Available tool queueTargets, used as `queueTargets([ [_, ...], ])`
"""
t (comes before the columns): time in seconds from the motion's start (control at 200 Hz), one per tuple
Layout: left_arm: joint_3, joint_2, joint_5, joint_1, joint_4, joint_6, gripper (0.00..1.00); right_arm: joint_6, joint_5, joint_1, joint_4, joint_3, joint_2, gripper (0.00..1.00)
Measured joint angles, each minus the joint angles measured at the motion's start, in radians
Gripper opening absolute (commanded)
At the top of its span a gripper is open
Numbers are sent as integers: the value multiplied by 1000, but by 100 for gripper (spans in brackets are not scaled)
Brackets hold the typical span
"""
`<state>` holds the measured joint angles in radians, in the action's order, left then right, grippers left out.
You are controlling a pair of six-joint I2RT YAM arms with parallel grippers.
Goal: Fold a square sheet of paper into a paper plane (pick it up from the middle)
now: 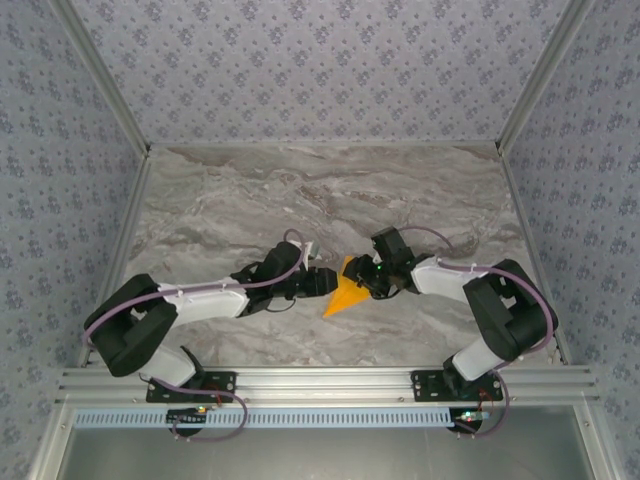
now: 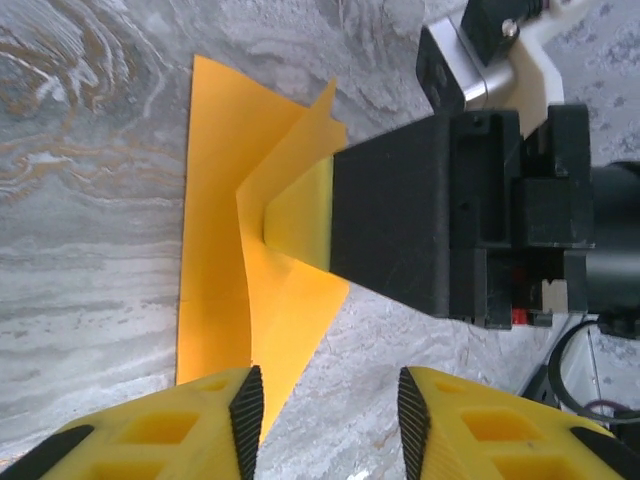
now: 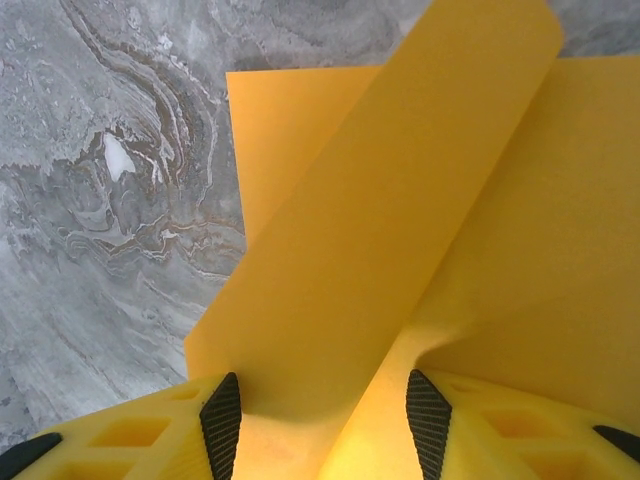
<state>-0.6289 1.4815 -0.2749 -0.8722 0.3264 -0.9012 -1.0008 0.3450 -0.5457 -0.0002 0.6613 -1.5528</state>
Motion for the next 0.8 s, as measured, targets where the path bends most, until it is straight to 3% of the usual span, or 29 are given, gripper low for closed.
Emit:
queueTargets([
  [0.215,-37,69,-69,0,-12,2,19,0,-18,-10,-33,22,-9,53],
  [0.799,-111,243,-99,2,-47,-2,6,-1,-65,-24,-114,67,-31,46],
])
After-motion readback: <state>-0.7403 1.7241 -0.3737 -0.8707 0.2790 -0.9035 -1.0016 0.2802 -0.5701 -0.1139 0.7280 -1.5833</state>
